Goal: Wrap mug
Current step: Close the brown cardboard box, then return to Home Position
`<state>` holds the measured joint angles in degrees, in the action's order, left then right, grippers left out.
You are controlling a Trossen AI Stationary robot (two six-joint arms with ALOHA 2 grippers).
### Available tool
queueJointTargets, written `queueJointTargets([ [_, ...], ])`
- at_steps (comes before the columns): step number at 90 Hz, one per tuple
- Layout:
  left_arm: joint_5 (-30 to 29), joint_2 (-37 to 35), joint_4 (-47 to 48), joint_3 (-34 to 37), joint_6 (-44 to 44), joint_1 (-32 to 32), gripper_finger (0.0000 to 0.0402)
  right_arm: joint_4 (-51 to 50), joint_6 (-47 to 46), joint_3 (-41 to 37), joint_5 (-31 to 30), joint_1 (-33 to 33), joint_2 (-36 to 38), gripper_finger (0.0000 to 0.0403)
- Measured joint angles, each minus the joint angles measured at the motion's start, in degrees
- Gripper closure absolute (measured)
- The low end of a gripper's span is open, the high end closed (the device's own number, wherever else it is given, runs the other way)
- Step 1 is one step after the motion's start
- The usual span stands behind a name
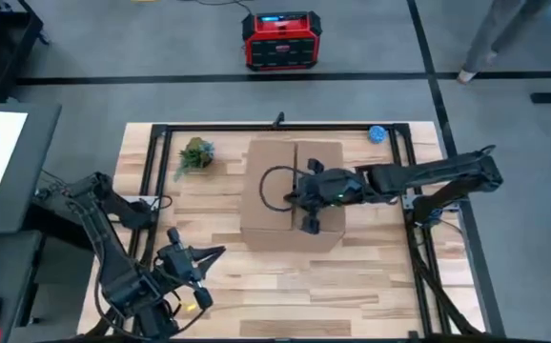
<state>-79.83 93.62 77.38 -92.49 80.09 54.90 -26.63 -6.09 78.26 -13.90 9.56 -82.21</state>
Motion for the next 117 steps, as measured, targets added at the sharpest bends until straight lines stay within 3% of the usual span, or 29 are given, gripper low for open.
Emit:
queueJointTargets([
  [17,2.18,-4.61,-0.48,-0.17,-1.79,-1.33,0.0401,-4.60,-0.42,0.05,0.07,4.27,10.38,0.0403],
  [36,6.02,-11.01,-1.46,-0.13,-11.72,-3.96,0.0401,-15.54,-5.15,0.09,-0.46,12.84,20.18,0.0403],
  [52,9.18,-14.02,-3.44,-0.13,-17.35,-7.51,0.0401,-16.31,-7.42,-4.20,-6.17,21.89,26.90,0.0403],
  [62,17.13,-14.20,-14.18,0.24,-29.88,-12.43,0.0402,-13.09,-9.00,-11.23,-10.43,25.71,32.90,0.0403],
  [76,33.97,-15.63,-36.54,3.80,-52.69,-21.03,0.0402,-6.78,-11.92,-23.69,-11.83,26.73,42.77,0.0403],
  [82,36.00,-17.98,-40.65,5.03,-56.65,-23.78,0.0402,-3.76,-13.33,-28.80,-11.79,26.59,46.89,0.0403],
  [97,37.86,-28.47,-43.10,13.64,-57.94,-28.15,0.0402,-1.23,-16.74,-38.24,-11.71,26.60,56.87,0.0403],
  [117,40.61,-48.73,-53.45,33.82,-56.61,-28.92,0.0402,-0.48,-17.50,-45.57,-11.62,26.60,66.65,0.0403],
])
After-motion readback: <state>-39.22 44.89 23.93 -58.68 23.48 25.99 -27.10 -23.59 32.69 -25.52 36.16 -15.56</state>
